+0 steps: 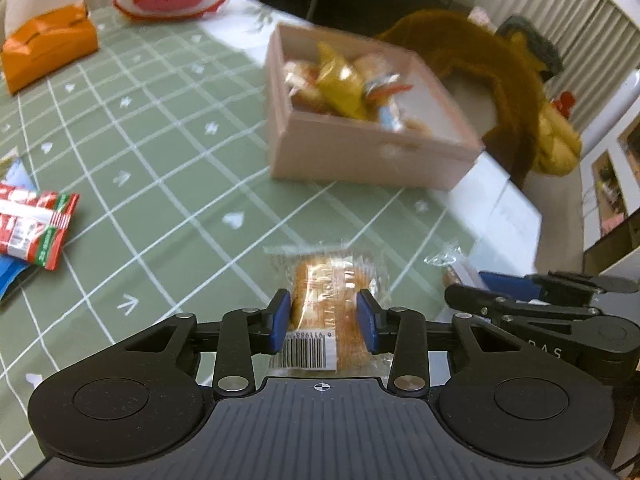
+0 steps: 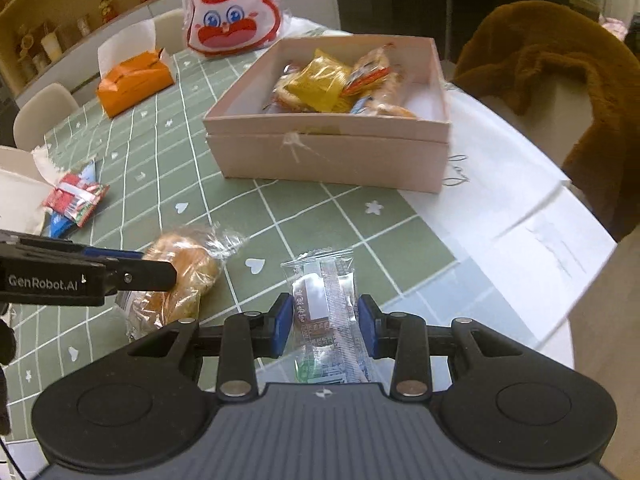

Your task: Organize snacks

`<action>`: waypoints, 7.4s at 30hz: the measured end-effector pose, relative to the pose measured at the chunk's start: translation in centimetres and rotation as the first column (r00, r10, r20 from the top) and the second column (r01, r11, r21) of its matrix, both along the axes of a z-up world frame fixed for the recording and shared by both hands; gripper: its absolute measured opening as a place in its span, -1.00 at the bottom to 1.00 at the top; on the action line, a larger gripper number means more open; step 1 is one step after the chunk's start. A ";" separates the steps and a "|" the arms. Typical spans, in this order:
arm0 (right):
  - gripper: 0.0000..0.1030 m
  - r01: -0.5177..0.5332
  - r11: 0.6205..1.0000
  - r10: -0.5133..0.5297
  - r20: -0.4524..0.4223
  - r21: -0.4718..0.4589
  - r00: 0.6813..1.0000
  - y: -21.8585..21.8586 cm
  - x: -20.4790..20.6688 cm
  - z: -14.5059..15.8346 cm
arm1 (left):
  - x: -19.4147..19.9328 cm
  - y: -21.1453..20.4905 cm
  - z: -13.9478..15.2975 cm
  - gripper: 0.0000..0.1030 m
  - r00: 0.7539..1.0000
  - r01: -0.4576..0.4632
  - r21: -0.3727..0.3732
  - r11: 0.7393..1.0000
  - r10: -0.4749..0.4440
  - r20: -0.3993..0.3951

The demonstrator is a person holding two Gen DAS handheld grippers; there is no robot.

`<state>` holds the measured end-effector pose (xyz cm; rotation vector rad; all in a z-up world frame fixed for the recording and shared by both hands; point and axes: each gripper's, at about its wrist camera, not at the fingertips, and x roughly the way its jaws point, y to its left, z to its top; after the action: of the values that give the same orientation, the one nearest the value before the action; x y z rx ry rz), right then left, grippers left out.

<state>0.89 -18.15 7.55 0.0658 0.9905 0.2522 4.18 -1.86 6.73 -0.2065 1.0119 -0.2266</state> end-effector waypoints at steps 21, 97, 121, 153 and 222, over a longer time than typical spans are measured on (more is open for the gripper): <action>-0.32 0.099 0.995 -0.099 0.302 0.015 0.948 -2.0 14.1 17.3 | 12.6 -0.6 12.2 -0.23 0.933 0.016 -0.116 0.993 0.027 0.359; -0.75 -0.341 0.940 0.341 -0.031 0.012 0.940 14.7 5.1 -0.8 | 3.3 11.7 -1.4 -0.12 0.955 -0.295 -0.130 0.946 0.295 -0.022; 0.30 -0.320 0.946 0.321 -0.029 0.043 0.947 13.8 4.7 -2.1 | 3.4 7.6 -0.9 -0.12 0.980 -0.190 -0.271 0.944 0.164 -0.117; 0.24 -0.403 0.915 0.403 0.000 -0.003 0.915 17.1 4.4 -1.0 | 1.1 12.9 -0.9 -0.12 0.921 -0.390 -0.070 0.918 0.389 -0.022; 0.23 0.192 0.973 -0.188 0.041 -0.127 0.981 -2.4 -1.8 -1.8 | 8.0 -4.4 -3.1 0.35 0.990 -0.094 0.168 0.981 0.110 -0.083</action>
<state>-0.95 -20.57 5.77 0.0376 0.9628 0.0124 12.17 -6.29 3.62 -0.1197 1.1028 -0.0401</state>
